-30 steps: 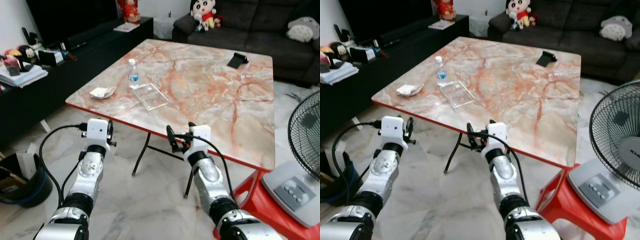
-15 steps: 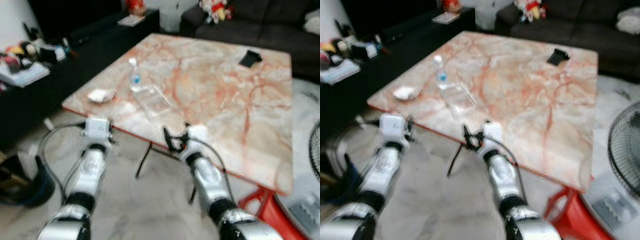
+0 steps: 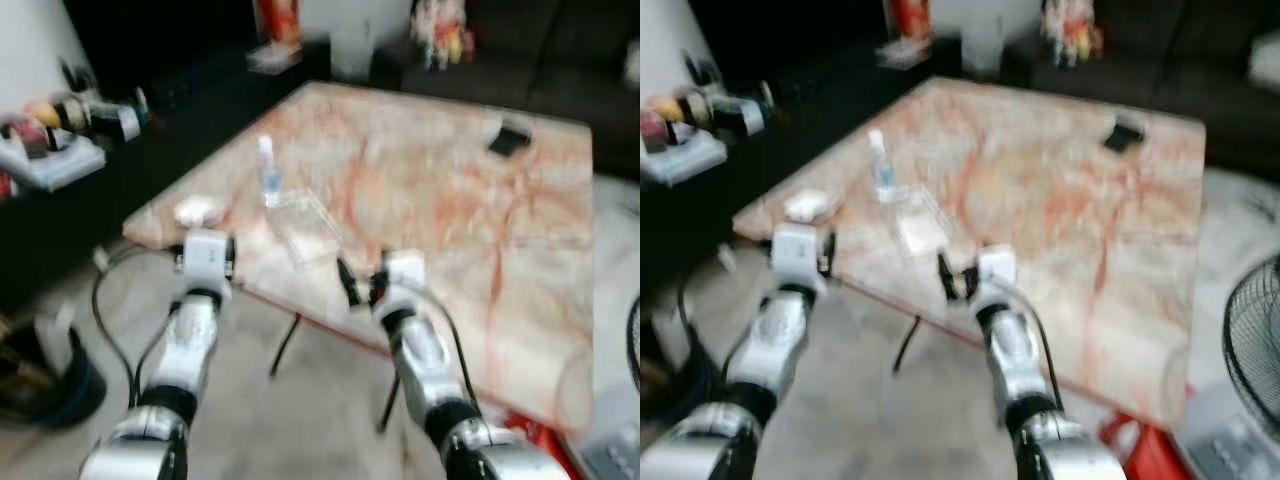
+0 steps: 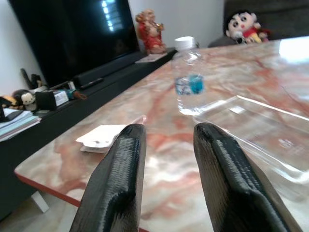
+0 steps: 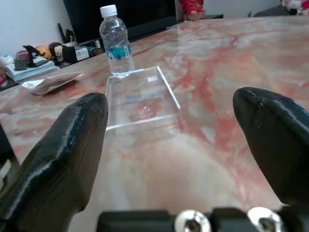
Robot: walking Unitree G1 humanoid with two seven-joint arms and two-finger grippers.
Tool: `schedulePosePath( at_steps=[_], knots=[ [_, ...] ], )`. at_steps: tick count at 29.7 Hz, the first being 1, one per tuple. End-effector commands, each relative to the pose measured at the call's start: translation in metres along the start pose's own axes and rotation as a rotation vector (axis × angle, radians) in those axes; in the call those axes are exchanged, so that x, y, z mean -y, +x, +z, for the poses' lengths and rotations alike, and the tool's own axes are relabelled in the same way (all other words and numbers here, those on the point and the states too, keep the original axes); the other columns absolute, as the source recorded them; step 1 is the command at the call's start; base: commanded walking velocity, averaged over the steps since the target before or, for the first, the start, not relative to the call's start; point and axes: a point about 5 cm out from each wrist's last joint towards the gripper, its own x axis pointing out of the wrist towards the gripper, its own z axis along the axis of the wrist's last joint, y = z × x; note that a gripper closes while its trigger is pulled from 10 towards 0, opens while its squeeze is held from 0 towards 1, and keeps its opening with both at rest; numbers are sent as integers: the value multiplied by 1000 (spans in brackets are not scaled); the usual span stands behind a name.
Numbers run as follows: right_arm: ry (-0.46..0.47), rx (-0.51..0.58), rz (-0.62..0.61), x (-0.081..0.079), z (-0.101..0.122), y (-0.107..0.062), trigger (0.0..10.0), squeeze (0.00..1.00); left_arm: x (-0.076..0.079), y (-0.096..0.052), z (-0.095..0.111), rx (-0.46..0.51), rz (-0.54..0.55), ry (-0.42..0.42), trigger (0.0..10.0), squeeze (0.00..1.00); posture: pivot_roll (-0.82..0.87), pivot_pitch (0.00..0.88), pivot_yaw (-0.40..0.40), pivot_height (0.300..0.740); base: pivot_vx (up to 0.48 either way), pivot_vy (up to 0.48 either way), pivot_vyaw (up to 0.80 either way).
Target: Picking trash to rubbish bin
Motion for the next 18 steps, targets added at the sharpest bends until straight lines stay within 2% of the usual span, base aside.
schedulePosePath(
  at_steps=[1,6,18],
  knots=[
    [15,16,34,-13,4,6,10000,0,-14,-1,-2,-13,27,21,10000,0,-75,0,7,740,311,0,0],
    [0,22,46,-14,6,6,10000,0,-16,-4,-5,-21,32,23,10000,0,-75,0,7,740,310,0,106],
    [-3,22,59,-17,5,6,10000,0,-30,-21,-23,-78,70,40,10000,0,-75,0,7,740,309,0,780]
  ],
)
